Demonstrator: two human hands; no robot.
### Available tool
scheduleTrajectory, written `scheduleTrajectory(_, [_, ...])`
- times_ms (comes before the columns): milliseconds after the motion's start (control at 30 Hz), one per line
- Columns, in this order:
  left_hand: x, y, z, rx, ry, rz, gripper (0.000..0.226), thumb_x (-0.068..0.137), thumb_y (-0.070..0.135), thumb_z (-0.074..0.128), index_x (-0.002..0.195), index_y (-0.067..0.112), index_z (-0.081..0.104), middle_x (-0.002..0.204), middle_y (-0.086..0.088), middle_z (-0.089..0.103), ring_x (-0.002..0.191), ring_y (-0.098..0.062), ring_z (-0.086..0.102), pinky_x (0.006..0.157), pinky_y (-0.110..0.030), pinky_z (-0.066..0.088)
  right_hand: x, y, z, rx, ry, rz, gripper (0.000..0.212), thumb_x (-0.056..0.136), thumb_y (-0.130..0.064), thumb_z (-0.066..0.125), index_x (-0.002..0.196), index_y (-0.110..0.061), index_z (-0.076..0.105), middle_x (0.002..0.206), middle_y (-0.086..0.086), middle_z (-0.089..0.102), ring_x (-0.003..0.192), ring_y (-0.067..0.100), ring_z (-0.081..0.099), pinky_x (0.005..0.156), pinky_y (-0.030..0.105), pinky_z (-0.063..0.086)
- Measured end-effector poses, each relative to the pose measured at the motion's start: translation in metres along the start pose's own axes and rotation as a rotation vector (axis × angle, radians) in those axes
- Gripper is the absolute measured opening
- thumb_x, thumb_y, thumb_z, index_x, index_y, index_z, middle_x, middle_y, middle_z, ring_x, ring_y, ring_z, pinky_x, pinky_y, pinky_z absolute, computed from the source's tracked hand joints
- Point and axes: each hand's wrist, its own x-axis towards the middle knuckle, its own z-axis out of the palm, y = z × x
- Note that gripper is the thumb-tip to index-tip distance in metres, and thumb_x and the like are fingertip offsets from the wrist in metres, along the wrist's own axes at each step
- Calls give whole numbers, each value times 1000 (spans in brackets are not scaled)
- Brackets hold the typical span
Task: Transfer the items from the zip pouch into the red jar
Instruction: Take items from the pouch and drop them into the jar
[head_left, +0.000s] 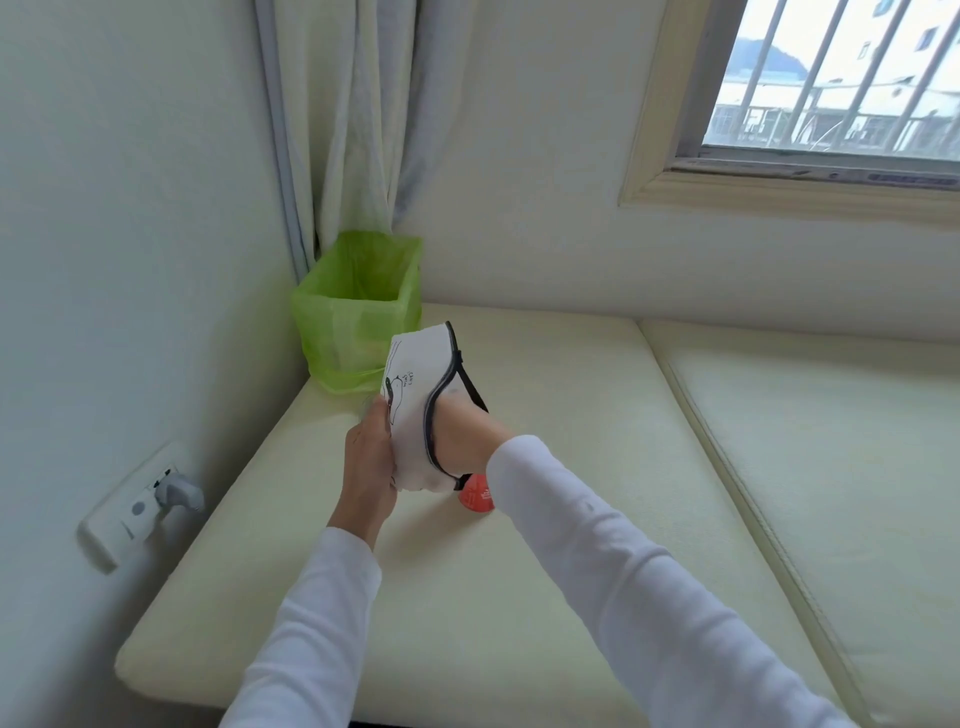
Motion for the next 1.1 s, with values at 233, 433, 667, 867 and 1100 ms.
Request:
scheduleTrajectory(233, [0, -6, -1, 15, 2, 1, 31, 93, 29, 42, 68, 20, 57, 64, 5, 56, 57, -11, 52, 46, -17, 38, -20, 22, -9, 400, 316, 130, 38, 84, 6, 36, 52, -13, 27, 57, 1, 31, 58, 22, 33, 46, 19, 26])
scheduleTrajectory(433, [2, -11, -4, -44, 51, -45, 30, 93, 30, 41, 70, 22, 57, 69, 6, 57, 62, -13, 53, 55, -23, 39, -24, 37, -20, 704, 328, 133, 21, 78, 6, 51, 67, -6, 64, 50, 5, 45, 39, 16, 35, 34, 14, 33])
scheduleTrajectory(667, [6, -16, -10, -39, 189, -111, 33, 89, 24, 38, 56, 18, 38, 41, 10, 47, 52, -17, 37, 51, -24, 25, -24, 63, -16, 760, 374, 238, 16, 79, 2, 56, 87, 4, 71, 66, 13, 56, 44, 14, 38, 33, 11, 34])
scheduleTrajectory(867, [7, -19, -8, -29, 225, -118, 33, 89, 24, 37, 57, 17, 38, 60, 0, 41, 53, -19, 36, 52, -25, 26, -16, 63, -3, 497, 236, 330, 21, 82, -5, 56, 96, -3, 71, 73, 12, 55, 48, 21, 44, 43, 21, 37])
scheduleTrajectory(1100, [7, -18, -8, -44, 228, -125, 33, 89, 23, 38, 57, 16, 38, 60, -1, 41, 53, -19, 36, 52, -25, 26, -11, 61, 0, 410, 234, 329, 21, 83, -5, 56, 99, -3, 71, 67, 7, 50, 44, 15, 38, 44, 20, 34])
